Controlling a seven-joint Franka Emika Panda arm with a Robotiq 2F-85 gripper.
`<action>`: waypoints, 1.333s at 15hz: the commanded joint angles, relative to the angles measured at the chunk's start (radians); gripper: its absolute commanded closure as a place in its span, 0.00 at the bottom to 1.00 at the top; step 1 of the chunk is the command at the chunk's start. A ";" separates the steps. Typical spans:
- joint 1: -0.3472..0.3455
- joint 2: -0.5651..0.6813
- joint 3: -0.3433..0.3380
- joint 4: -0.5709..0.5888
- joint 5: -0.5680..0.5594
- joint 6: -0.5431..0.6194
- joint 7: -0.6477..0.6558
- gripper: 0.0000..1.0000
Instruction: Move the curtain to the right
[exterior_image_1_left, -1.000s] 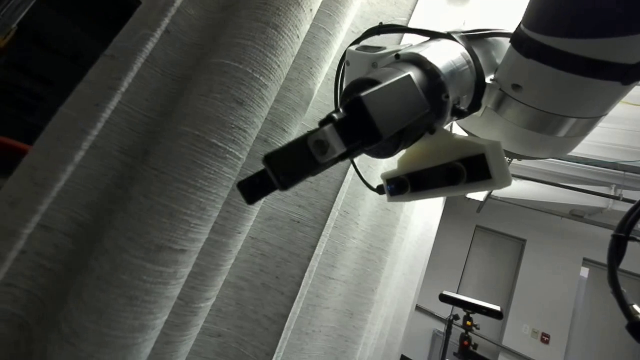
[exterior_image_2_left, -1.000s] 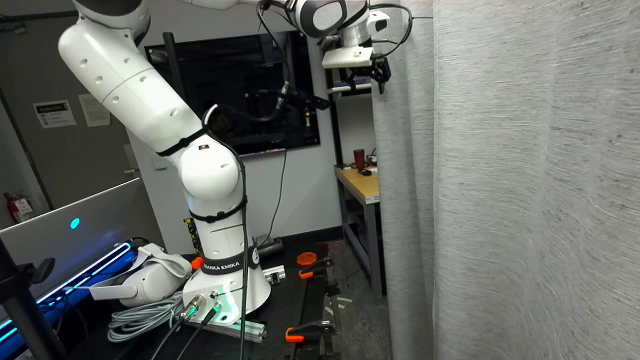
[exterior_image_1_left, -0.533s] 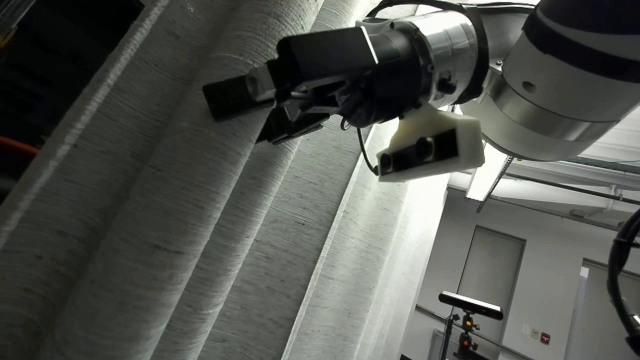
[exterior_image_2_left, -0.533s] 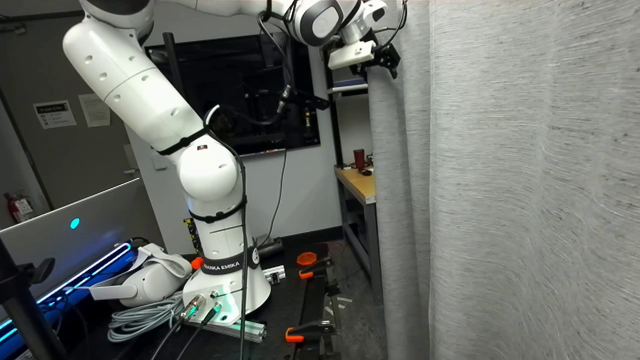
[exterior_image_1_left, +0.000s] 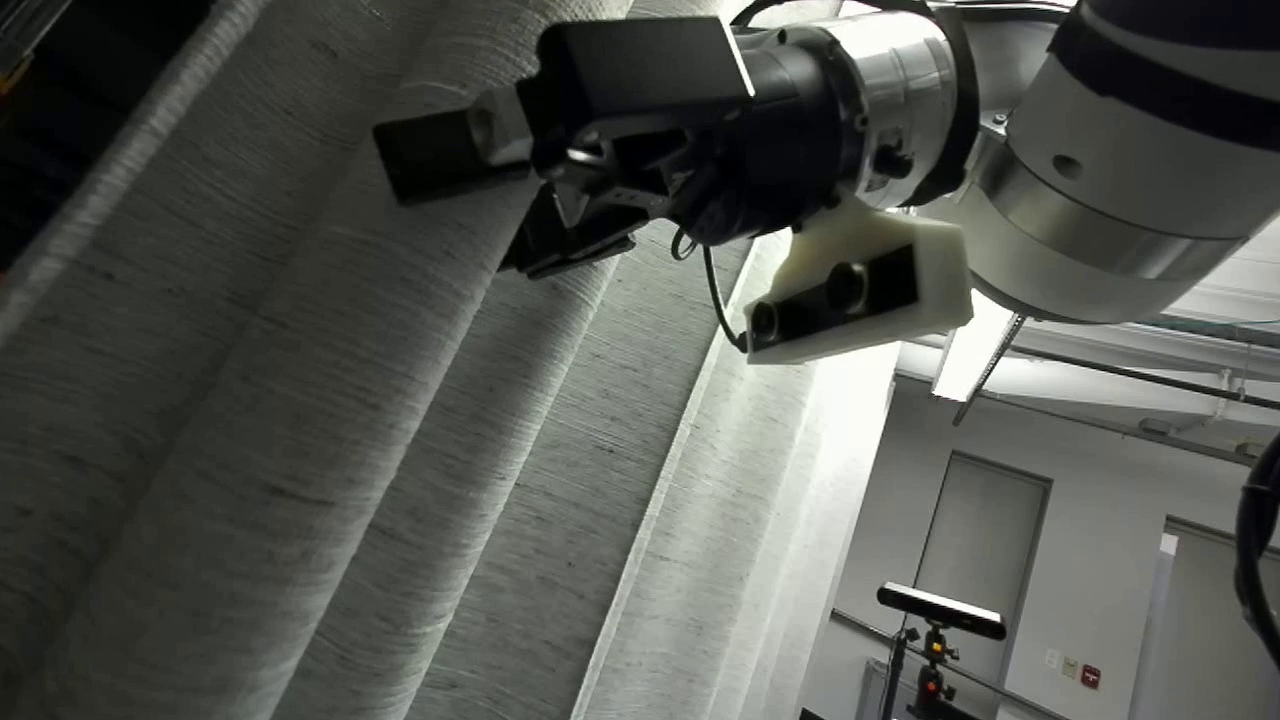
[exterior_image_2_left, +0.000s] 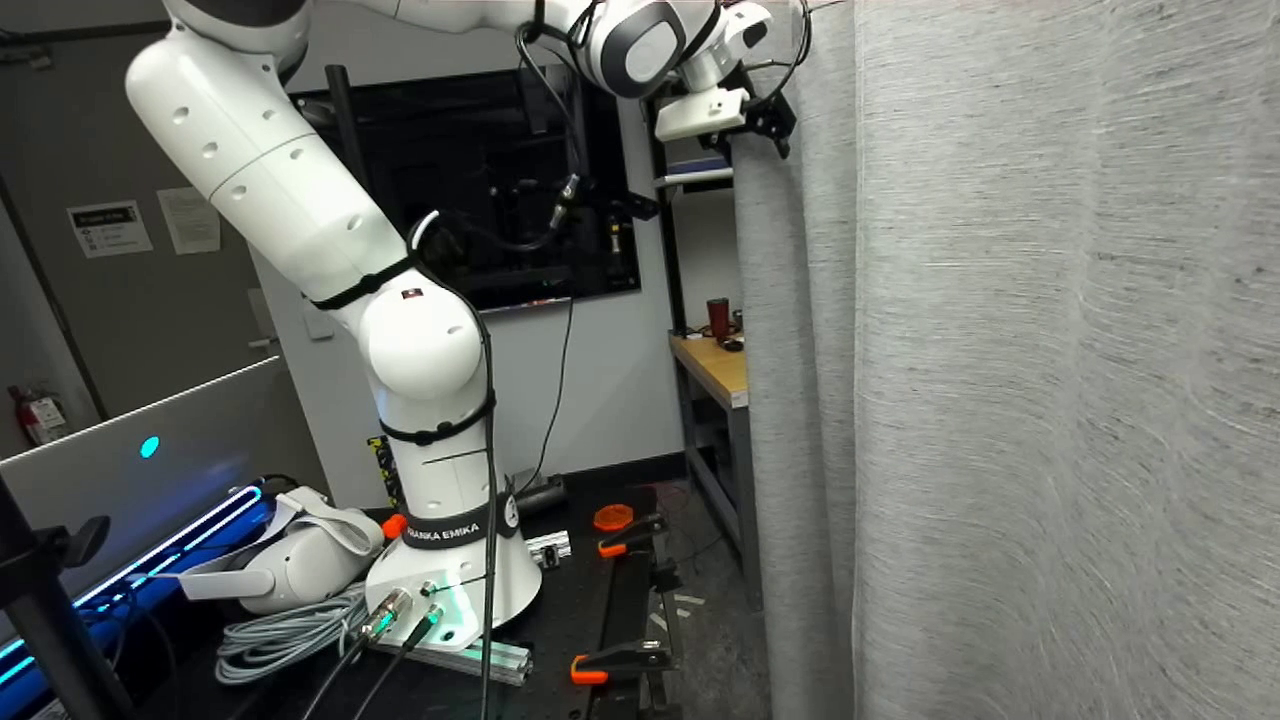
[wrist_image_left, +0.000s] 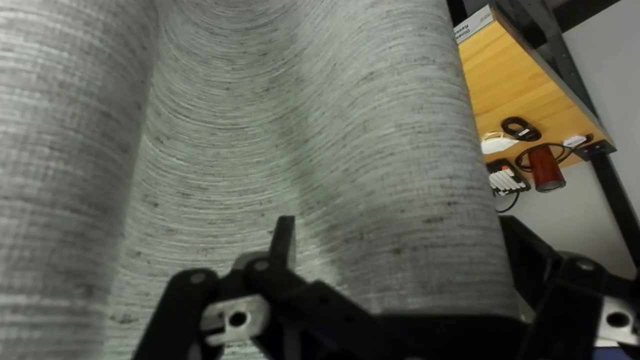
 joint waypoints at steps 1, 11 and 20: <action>0.053 0.021 -0.030 0.003 0.042 0.094 -0.029 0.00; 0.187 0.084 -0.094 -0.004 0.101 0.408 -0.088 0.00; 0.307 0.136 -0.174 -0.004 0.079 0.649 -0.145 0.00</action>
